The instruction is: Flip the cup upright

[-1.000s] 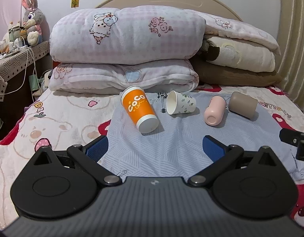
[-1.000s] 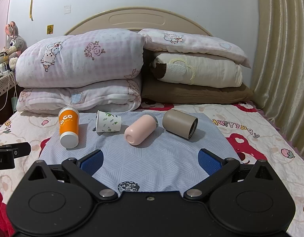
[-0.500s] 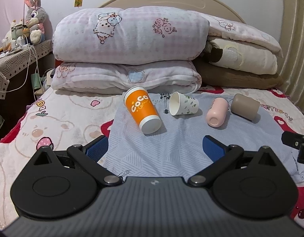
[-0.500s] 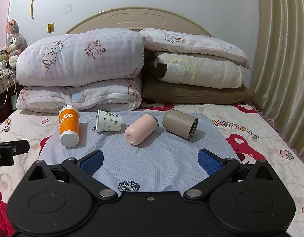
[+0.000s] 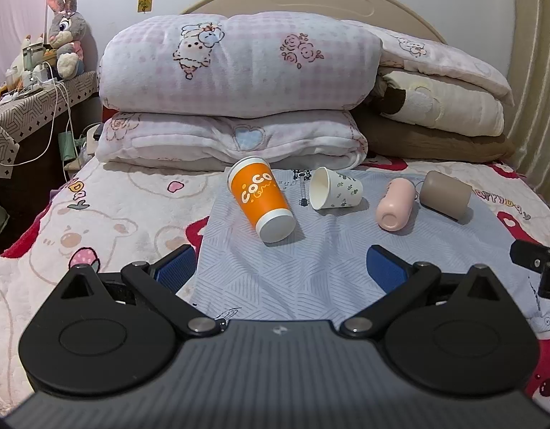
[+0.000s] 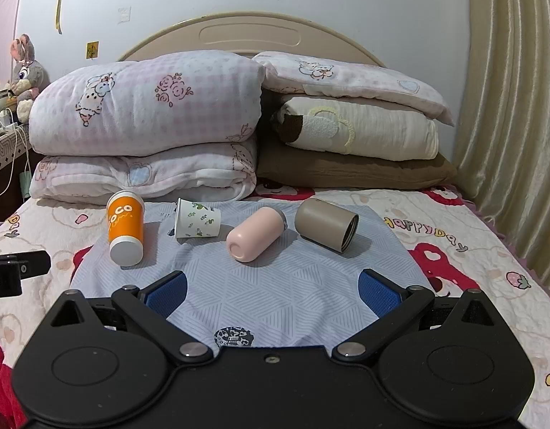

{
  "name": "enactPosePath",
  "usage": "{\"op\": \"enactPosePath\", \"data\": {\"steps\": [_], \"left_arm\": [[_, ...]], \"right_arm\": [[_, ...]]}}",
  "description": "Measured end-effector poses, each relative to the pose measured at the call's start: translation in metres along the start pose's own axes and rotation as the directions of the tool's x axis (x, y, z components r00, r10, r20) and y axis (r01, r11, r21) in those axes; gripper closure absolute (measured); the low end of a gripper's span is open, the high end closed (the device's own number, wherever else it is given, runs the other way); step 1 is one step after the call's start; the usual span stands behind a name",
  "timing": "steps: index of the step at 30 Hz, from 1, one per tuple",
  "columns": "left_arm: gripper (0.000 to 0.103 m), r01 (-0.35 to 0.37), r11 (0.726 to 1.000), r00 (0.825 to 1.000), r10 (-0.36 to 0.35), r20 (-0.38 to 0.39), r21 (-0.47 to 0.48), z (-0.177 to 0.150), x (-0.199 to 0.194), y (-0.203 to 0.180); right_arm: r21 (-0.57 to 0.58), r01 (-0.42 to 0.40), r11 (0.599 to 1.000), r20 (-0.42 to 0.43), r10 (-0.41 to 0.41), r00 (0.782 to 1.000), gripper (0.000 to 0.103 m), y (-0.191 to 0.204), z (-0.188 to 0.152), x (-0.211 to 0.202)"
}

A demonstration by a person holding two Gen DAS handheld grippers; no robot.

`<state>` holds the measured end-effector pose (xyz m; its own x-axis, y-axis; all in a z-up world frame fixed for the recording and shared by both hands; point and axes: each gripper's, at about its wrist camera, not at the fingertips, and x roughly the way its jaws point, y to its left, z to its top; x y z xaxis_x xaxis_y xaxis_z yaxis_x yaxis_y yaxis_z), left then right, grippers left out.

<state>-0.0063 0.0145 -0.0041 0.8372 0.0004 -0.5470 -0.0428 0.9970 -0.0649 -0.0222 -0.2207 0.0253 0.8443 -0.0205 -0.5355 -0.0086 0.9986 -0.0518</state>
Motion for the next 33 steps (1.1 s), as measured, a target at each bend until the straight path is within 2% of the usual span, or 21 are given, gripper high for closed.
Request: {"op": "enactPosePath", "data": {"steps": [25, 28, 33], "left_arm": [[0.000, -0.001, 1.000, 1.000, 0.001, -0.007, 0.004, -0.001, -0.001, 0.004], [0.000, -0.009, 1.000, 1.000, 0.010, -0.029, 0.026, -0.005, -0.006, 0.013], [0.000, -0.019, 0.994, 0.998, 0.024, -0.051, 0.106, 0.010, -0.014, 0.006]], "right_arm": [[-0.012, 0.003, 1.000, -0.015, -0.003, 1.000, 0.000, 0.000, -0.001, 0.003], [-0.017, 0.001, 1.000, -0.015, -0.001, 1.000, 0.000, 0.000, 0.000, 0.003], [-0.010, -0.041, 0.999, -0.025, 0.040, 0.999, 0.000, -0.004, 0.011, 0.003]]}}
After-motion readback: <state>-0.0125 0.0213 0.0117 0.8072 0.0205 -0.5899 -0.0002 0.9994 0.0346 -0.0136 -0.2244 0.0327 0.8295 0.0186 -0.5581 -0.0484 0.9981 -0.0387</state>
